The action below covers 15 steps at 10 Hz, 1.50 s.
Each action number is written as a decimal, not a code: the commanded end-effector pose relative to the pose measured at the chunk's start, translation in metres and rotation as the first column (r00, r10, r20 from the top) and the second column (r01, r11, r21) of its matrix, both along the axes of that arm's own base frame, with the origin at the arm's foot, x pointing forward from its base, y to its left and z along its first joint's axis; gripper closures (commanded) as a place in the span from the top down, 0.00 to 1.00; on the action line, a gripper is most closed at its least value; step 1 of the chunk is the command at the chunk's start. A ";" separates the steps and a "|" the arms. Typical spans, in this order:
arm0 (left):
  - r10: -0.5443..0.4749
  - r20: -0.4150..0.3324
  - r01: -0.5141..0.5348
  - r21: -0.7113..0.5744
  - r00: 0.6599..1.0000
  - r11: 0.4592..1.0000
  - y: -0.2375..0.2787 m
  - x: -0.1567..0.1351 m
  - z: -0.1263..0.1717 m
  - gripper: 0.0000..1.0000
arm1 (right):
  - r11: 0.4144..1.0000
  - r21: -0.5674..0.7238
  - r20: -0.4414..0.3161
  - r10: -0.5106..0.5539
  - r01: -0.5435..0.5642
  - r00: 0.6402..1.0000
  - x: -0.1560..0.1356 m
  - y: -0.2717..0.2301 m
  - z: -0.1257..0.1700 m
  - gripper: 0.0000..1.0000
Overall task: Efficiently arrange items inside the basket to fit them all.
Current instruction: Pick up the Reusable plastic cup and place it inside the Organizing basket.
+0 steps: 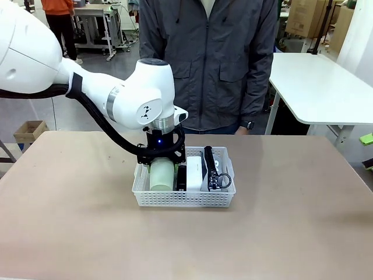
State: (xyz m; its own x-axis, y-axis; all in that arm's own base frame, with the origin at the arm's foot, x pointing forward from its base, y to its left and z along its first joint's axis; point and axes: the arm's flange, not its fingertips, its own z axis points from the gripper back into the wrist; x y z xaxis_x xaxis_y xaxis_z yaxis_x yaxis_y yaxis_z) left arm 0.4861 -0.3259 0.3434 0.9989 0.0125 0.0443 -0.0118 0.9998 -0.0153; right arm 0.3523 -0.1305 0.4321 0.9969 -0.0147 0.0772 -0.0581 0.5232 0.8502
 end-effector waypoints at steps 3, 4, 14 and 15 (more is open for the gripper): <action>0.029 0.016 -0.029 0.031 0.999 0.999 -0.005 0.005 0.000 0.87 | 1.000 -0.010 -0.003 0.012 -0.012 1.000 -0.003 -0.002 0.002 1.00; 0.038 0.015 -0.038 0.031 0.999 0.999 -0.005 0.006 -0.001 1.00 | 1.000 -0.010 -0.003 0.012 -0.012 1.000 -0.003 -0.002 0.002 1.00; -0.175 0.022 0.173 -0.288 0.984 0.942 0.072 -0.049 0.085 1.00 | 1.000 -0.010 -0.003 0.012 -0.012 1.000 -0.003 -0.002 0.002 1.00; -0.195 0.010 0.182 -0.411 0.981 0.893 0.109 -0.055 0.100 1.00 | 1.000 -0.010 -0.003 0.012 -0.012 1.000 -0.003 -0.002 0.002 1.00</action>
